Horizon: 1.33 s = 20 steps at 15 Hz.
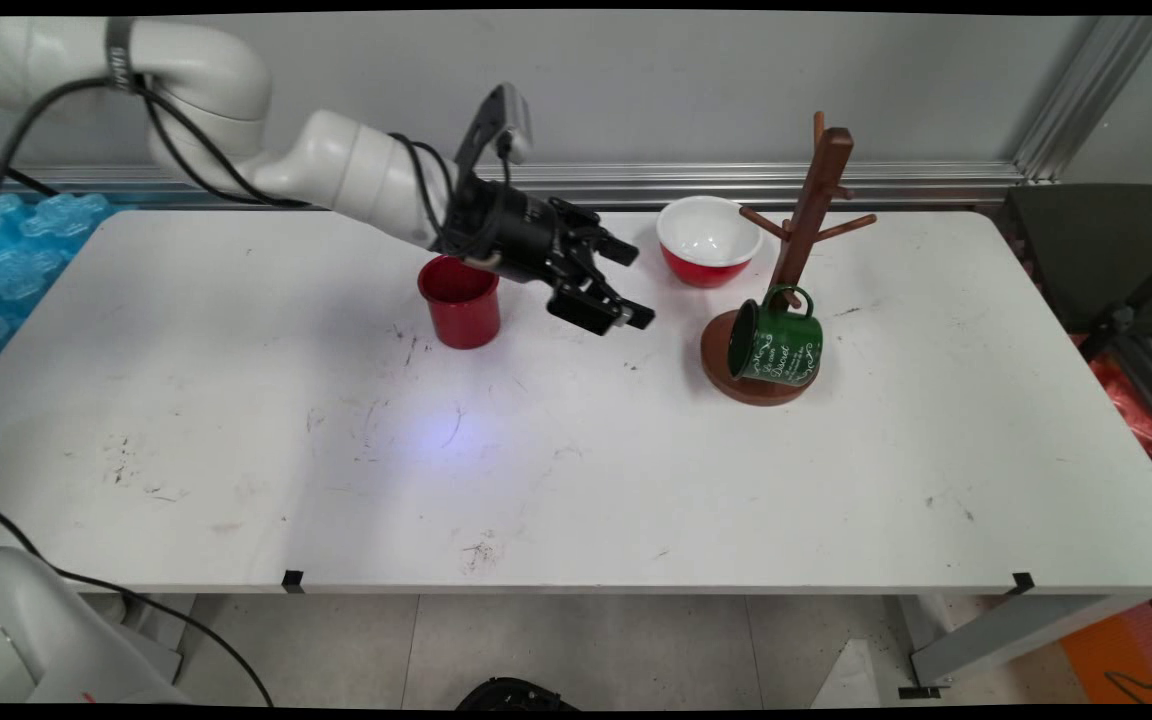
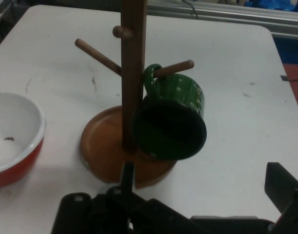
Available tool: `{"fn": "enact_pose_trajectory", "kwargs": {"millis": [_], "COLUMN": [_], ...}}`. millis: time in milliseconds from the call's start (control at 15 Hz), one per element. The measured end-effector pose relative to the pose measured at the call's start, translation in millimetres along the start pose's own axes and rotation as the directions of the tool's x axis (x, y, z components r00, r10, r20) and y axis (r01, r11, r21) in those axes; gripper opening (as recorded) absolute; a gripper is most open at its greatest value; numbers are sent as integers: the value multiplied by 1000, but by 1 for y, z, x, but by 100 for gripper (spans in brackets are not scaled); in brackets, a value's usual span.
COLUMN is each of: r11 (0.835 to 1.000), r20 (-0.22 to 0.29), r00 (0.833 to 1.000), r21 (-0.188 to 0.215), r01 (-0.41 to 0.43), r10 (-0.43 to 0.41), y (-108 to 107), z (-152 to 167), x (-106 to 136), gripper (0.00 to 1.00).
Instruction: Pick up the green mug from the rack
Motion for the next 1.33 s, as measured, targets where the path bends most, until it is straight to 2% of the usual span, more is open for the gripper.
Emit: {"fn": "enact_pose_trajectory", "kwargs": {"millis": [667, 1333], "r11": [998, 995], "r20": [-23, -33], "r00": [998, 995], "r21": [-21, -23], "r01": [54, 93], "r10": [-54, -94], "y": [6, 9], "z": [53, 87], "x": [-9, -19], "gripper": [100, 100]}}
